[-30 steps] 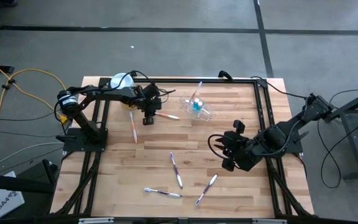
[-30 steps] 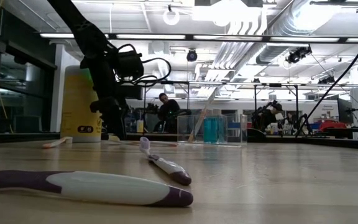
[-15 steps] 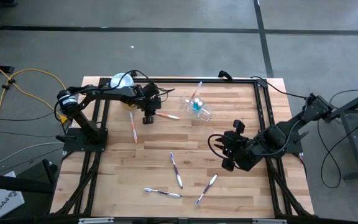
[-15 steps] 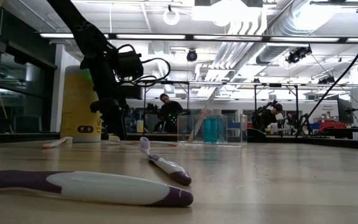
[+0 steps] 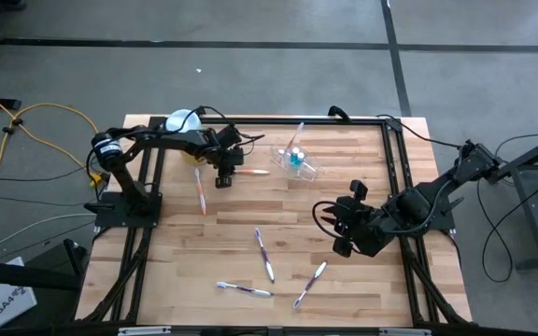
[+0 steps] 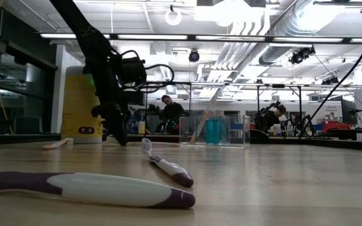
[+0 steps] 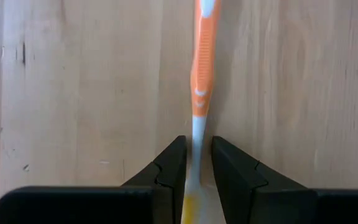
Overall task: Pick & Place toothbrushing station
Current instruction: Put the tight orange toothbrush into the transparent organizer
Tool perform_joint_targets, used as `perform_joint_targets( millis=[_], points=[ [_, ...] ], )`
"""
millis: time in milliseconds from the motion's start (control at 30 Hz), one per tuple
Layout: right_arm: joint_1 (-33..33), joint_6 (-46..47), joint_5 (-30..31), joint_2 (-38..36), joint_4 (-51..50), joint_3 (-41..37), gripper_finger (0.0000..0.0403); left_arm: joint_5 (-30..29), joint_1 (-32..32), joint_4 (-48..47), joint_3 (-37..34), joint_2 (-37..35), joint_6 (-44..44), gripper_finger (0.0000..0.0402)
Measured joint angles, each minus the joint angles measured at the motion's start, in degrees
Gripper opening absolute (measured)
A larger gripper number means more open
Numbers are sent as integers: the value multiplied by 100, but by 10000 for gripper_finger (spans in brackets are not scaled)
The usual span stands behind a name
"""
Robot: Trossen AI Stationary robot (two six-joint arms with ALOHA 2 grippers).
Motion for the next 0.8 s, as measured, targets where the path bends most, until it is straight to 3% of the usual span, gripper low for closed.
perform_joint_targets(
  millis=[400, 800],
  points=[
    [0, 0, 0, 0, 3, 1, 81, -71, -51, -289, -6, 97, -204, 71],
    [0, -42, 44, 0, 67, -1, 81, -275, -314, 119, 137, 106, -232, 71]
  ],
)
